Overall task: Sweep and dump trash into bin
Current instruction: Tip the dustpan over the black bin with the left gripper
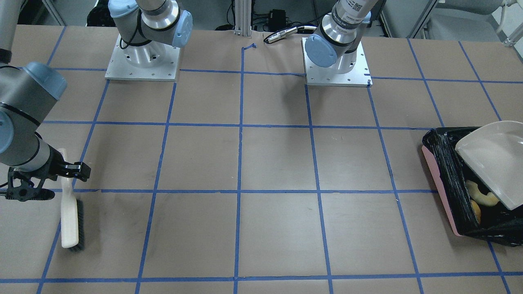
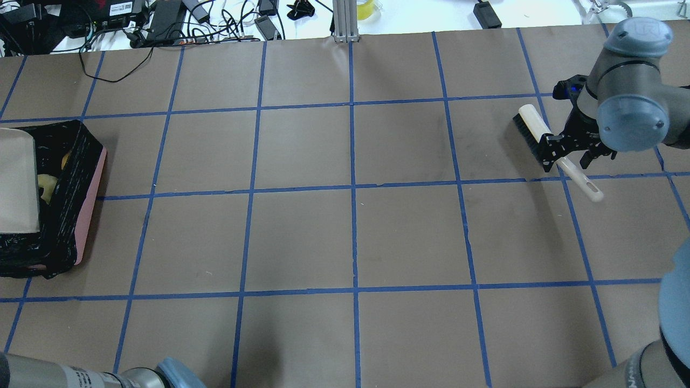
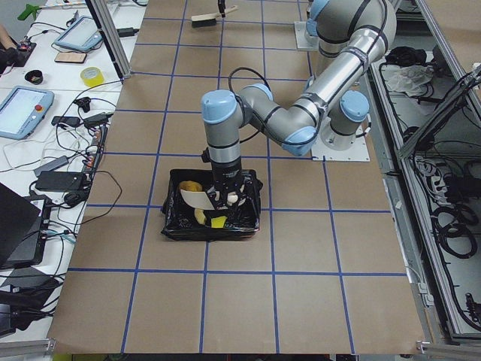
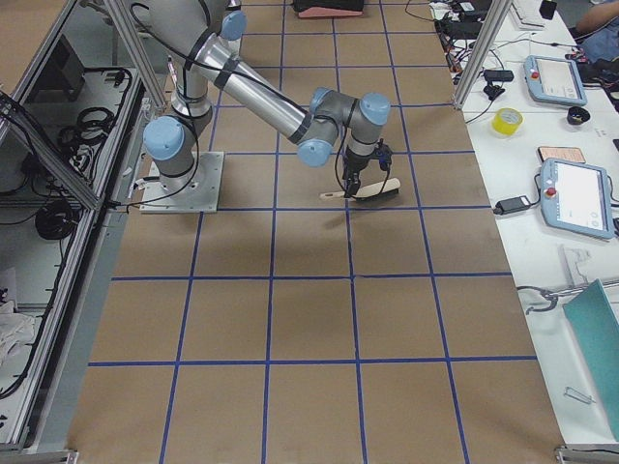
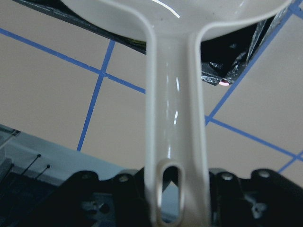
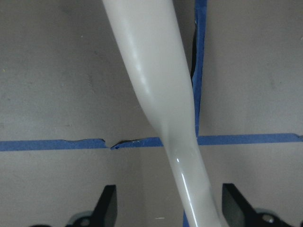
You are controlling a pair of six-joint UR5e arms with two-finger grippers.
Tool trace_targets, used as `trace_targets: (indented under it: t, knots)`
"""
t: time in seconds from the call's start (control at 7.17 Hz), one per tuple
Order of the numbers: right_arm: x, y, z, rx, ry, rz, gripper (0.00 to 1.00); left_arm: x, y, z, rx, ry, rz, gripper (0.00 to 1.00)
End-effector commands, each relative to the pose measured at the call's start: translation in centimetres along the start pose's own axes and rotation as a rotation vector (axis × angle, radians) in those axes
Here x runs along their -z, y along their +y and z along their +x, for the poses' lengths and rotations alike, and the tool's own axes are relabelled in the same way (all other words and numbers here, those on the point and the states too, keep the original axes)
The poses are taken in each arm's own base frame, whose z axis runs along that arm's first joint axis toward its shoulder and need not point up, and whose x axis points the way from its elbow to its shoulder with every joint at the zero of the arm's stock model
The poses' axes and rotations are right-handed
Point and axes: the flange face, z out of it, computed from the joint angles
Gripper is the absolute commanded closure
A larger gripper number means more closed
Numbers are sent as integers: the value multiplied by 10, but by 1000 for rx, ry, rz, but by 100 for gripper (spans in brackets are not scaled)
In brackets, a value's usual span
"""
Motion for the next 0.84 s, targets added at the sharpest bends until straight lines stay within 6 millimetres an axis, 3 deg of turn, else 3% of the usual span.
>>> trace_targets:
  t: [0.0,0.14,0.28,0.42,0.56,0.7]
  knots:
    - [9,2,1,-18,6,11,8,-12,30,13,40,-52,245,100]
    - [26,6,1,-22,14,34,1,-13,37,18,63,-42,325,100]
    - [49,12,2,-31,21,57,0,-5,43,20,79,-23,385,100]
    - [84,24,2,-68,24,70,0,7,34,20,75,-10,452,100]
    - [121,40,-2,-184,11,78,0,6,12,17,51,9,502,100]
    - [140,46,-6,-209,1,81,0,13,-14,10,15,11,522,100]
